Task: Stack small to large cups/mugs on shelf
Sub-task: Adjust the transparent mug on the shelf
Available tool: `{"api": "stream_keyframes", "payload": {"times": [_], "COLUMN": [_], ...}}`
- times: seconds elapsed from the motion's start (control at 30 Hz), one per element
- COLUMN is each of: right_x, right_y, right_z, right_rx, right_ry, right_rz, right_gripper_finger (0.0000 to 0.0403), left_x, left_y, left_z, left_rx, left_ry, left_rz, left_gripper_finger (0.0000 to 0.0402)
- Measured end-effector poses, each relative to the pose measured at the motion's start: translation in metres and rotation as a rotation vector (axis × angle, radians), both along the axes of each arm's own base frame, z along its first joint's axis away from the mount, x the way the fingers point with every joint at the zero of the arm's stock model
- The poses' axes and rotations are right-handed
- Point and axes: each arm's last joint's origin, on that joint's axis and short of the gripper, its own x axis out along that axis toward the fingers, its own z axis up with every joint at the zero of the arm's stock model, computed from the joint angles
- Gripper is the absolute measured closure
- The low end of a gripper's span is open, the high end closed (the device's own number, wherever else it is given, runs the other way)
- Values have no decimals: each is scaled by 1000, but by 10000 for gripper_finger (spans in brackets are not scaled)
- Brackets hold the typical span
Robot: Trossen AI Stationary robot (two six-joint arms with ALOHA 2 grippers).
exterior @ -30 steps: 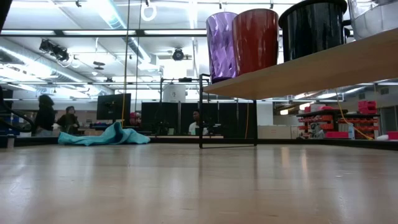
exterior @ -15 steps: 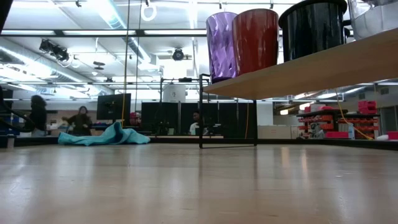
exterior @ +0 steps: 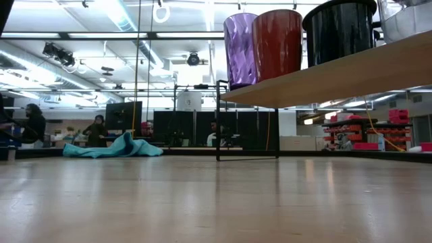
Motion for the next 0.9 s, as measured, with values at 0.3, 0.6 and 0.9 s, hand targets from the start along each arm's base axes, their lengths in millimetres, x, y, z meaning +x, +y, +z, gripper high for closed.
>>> {"api": "stream_keyframes", "payload": {"times": [0.3, 0.6, 0.9], "right_x": [1, 1, 10], "right_y": [1, 1, 9], "right_z": [-20, -24, -26], "right_rx": [-48, -54, -52], "right_ry": [62, 71, 53], "right_rz": [-8, -22, 15], "right_gripper_finger": [330, 325, 325], "left_x": [-1, 0, 0], "left_y": [-1, 0, 0], "left_z": [-1, -1, 0], "left_rx": [-2, 6, 3], "left_ry": [10, 6, -2], "left_rz": [1, -1, 0], "left_gripper_finger": [392, 376, 391]}}
